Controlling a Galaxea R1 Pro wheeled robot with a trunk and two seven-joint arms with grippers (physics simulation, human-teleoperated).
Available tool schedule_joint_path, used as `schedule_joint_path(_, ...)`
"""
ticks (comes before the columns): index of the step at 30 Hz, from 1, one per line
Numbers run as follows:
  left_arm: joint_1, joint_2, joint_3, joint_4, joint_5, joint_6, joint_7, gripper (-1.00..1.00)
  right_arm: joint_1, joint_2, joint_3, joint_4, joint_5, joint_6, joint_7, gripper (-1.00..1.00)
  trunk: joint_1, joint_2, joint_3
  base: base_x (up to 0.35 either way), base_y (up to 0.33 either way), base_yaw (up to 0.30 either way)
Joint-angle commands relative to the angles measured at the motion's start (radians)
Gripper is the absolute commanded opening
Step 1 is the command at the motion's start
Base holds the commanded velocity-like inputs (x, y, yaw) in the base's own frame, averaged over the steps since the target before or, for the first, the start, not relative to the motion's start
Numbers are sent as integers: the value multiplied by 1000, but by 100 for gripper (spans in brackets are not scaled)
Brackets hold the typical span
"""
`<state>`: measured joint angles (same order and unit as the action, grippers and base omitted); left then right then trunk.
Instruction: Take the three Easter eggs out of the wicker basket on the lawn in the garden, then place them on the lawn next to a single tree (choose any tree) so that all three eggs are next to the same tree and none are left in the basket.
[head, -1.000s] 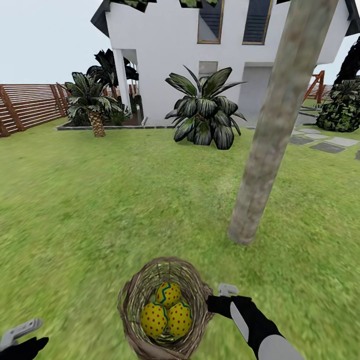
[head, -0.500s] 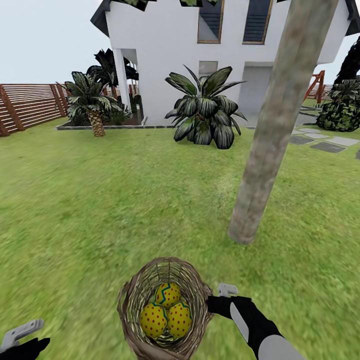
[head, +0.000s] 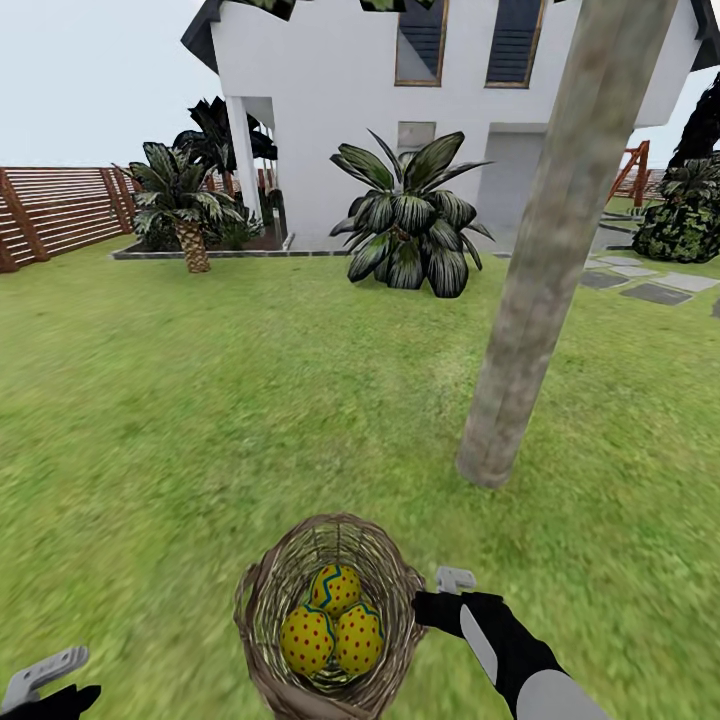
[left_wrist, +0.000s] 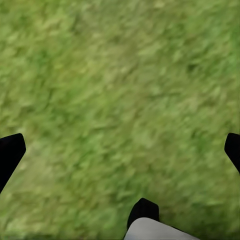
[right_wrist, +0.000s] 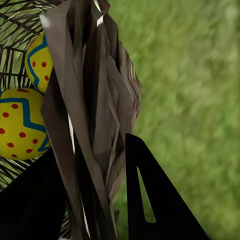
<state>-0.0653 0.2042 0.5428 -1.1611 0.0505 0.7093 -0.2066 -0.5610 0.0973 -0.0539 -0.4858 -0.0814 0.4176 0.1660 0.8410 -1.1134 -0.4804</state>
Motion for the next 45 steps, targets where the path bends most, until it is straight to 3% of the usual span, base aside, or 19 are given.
schedule_joint_path(1, -1, 0, 2, 0, 5, 6, -2, 100, 0, 1, -6, -2, -15, 7, 2, -100, 4, -8, -4, 0, 0, 0)
schedule_joint_path(8, -1, 0, 2, 0, 5, 6, -2, 100, 0, 1, -6, -2, -15, 7, 2, -100, 19, -36, -17, 0, 0, 0)
schedule_joint_path(39, -1, 0, 2, 1, 2, 5, -2, 100, 0, 1, -6, -2, -15, 9, 2, -100, 138, -253, -114, 0, 0, 0)
schedule_joint_path(45, -1, 0, 2, 3, -4, -25, -2, 100, 0, 1, -7, -2, -15, 9, 3, -100, 161, -295, -133, 0, 0, 0)
